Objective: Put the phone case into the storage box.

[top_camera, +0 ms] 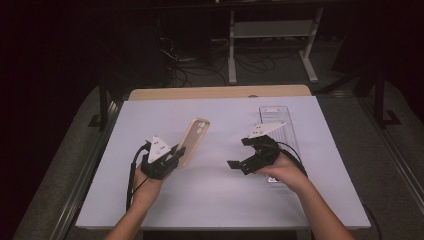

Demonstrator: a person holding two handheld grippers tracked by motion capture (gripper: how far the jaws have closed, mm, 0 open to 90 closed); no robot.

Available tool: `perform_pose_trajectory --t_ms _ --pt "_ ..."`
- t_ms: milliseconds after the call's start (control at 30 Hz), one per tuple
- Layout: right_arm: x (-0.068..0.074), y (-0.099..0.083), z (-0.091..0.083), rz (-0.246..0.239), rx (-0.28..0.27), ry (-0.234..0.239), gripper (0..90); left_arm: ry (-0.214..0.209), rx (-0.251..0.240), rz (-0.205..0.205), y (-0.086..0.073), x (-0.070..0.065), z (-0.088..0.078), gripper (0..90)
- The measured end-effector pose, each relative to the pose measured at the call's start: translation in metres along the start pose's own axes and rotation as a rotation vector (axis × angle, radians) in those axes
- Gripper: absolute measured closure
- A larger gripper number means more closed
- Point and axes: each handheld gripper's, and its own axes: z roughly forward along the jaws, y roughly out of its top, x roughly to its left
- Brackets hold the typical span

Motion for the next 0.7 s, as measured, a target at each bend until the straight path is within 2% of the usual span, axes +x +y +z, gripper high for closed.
perform_pose_trajectory --t_ms 167,333,400,500,600,667,700 --pt "-0.002 0.006 0.004 0.001 0.031 -0.014 0.0 0.009 0.005 0.010 0.006 0.000 0.002 78.7" --pt "-0.007 0.018 0.005 0.017 0.029 0.011 0.0 0.025 -0.002 -0.001 0.021 0.003 0.003 78.6" --pt "-0.007 0.022 0.007 0.019 0.040 0.019 0.0 0.033 -0.008 0.012 0.025 0.002 0.003 78.7" --pt "-0.008 0.026 0.011 0.015 0.041 0.034 0.0 0.034 0.000 0.007 0.025 0.002 0.003 78.6" --pt "-0.007 0.029 0.016 0.016 0.053 0.029 0.0 0.030 -0.002 -0.024 0.022 0.001 0.004 78.6" --pt "-0.008 0.031 0.019 0.024 0.053 0.035 0.0 0.032 0.000 -0.020 0.020 0.000 0.005 78.7" --pt "-0.007 0.032 0.020 0.027 0.048 0.035 0.0 0.030 -0.001 -0.034 0.018 0.000 0.004 78.7"
